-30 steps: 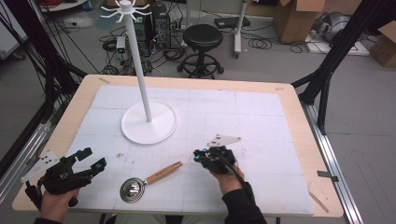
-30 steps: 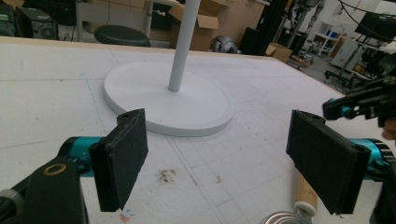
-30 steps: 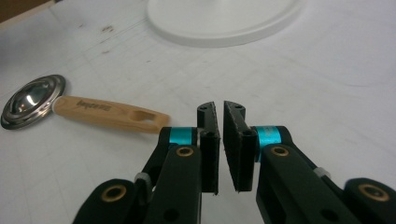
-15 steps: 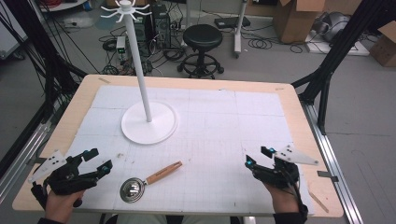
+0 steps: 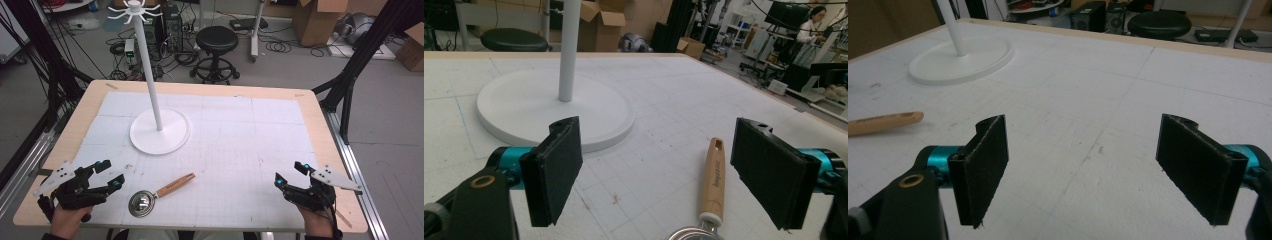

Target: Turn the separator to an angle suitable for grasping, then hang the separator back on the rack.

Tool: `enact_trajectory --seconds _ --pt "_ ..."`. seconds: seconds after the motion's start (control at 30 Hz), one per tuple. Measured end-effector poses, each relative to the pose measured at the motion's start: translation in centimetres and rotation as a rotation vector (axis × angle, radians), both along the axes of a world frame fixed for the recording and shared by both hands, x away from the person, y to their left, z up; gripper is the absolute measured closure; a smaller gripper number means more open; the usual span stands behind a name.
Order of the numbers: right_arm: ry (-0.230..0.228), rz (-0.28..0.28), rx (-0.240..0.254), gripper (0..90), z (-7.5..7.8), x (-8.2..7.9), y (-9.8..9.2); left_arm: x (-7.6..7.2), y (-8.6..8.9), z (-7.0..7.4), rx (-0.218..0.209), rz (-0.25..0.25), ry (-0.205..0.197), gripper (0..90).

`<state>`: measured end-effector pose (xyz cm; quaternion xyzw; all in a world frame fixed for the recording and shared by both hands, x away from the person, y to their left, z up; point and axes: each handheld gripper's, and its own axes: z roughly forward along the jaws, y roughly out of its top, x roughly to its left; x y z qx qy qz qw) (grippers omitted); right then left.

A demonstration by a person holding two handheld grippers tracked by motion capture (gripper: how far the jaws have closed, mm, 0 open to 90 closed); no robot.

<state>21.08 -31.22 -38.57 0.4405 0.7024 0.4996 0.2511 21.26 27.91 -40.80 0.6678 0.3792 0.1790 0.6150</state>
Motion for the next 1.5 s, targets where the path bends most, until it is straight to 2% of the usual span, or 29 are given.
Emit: enact_trajectory --seconds 0.13,0.43,0.67,0.8,0.87,0.93,1.07,1.23,1.37,1.5 --pt "0.0 0.016 -0.025 19.4 -0.1 0.0 0.3 0.0 -0.2 0.0 0.008 -0.001 0.0 21.0" --pt "0.013 0.005 -0.015 19.5 -0.2 0.1 0.0 0.7 -1.2 0.0 0.019 -0.034 0.016 20.8" --pt "0.022 0.012 -0.016 19.5 -0.3 0.2 0.3 1.6 -3.2 0.5 0.05 -0.111 0.035 19.2" --pt "0.033 0.034 -0.035 19.5 -0.6 0.6 0.6 2.3 -4.8 0.4 0.086 -0.201 0.084 19.6" --pt "0.039 0.044 -0.036 19.5 -0.7 0.7 0.8 2.5 -5.7 0.2 0.116 -0.25 0.117 22.2" --pt "0.041 0.051 -0.037 19.5 -0.8 0.7 0.9 2.8 -6.8 0.0 0.141 -0.275 0.127 23.3" --pt "0.045 0.063 -0.047 19.5 -0.8 0.8 1.1 3.9 -9.3 0.0 0.189 -0.302 0.141 23.7" --pt "0.04 0.06 -0.049 19.6 -0.6 0.6 1.1 5.0 -12.3 -0.7 0.322 -0.337 0.168 25.4" --pt "0.041 0.056 -0.044 19.6 -0.6 0.7 1.0 5.6 -13.8 -1.8 0.404 -0.361 0.205 27.3" --pt "0.041 0.057 -0.046 19.6 -0.6 0.6 0.9 5.9 -14.7 -2.3 0.444 -0.374 0.215 29.4"
